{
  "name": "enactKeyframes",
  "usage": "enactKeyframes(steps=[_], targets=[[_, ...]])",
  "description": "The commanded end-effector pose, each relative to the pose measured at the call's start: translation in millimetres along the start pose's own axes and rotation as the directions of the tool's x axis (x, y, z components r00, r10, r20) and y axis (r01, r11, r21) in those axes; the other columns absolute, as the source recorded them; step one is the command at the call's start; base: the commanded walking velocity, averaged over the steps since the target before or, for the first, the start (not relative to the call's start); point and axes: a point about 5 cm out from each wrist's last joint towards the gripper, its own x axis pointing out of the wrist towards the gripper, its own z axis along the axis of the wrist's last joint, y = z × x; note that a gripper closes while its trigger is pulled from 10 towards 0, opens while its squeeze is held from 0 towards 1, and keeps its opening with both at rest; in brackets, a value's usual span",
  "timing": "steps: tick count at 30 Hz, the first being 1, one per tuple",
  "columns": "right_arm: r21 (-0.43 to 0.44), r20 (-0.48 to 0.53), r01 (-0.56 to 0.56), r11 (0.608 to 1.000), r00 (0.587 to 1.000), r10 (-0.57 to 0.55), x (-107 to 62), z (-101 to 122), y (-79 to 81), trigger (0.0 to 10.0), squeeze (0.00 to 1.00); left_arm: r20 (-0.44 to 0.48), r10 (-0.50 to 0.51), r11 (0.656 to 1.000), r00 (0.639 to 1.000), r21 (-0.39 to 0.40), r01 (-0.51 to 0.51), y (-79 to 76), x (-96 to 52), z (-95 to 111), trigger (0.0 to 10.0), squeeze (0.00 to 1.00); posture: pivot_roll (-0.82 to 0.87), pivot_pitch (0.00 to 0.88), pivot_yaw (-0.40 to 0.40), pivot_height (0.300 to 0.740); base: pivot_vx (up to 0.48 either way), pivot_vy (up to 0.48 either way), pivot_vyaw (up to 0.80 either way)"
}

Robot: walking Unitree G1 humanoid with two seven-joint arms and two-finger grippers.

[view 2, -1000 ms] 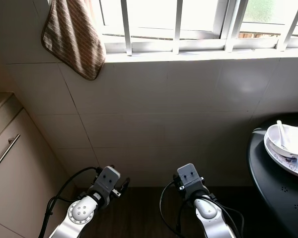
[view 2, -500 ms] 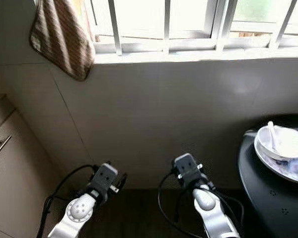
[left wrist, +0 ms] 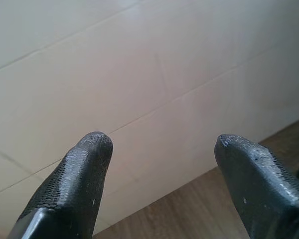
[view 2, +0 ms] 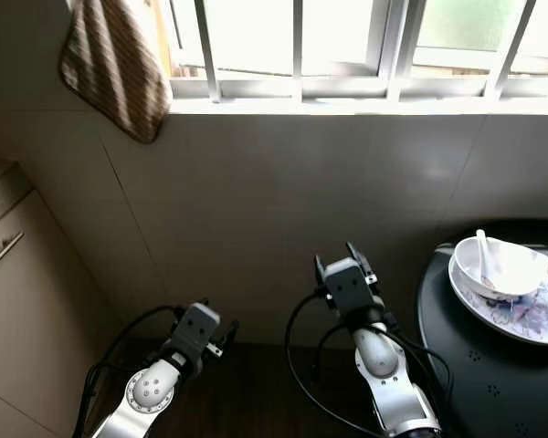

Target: Kitchen organization

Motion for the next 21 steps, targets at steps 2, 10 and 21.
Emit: enactKeyframes(steps=[2,10,21], targets=[[0.014,0.025,0.027,1.000,0.999,-0.028,0.7,2.7,-3.4,10.0,0.00,0.020,0.024,1.000,0.999,-0.005,-0.024,4.7,-0.4,3.2,10.0,0.00,-0.01,0.000,0.001,0.740,0.246,0.315,0.00],[0.049,0.029,0.103,0.994,0.994,-0.104,2.6,3.7,-13.5,10.0,0.00,0.026,0.024,1.000,0.999,-0.006,-0.024,5.1,0.5,4.6,10.0,0.00,-0.01,0.000,-0.001,0.740,0.302,0.223,-0.25],[0.041,0.028,0.101,0.994,0.994,-0.102,2.6,2.5,-11.1,10.0,0.00,0.029,0.023,1.000,0.999,-0.004,-0.023,6.1,1.0,5.2,10.0,0.00,-0.01,0.000,-0.003,0.740,0.285,0.000,-0.35]])
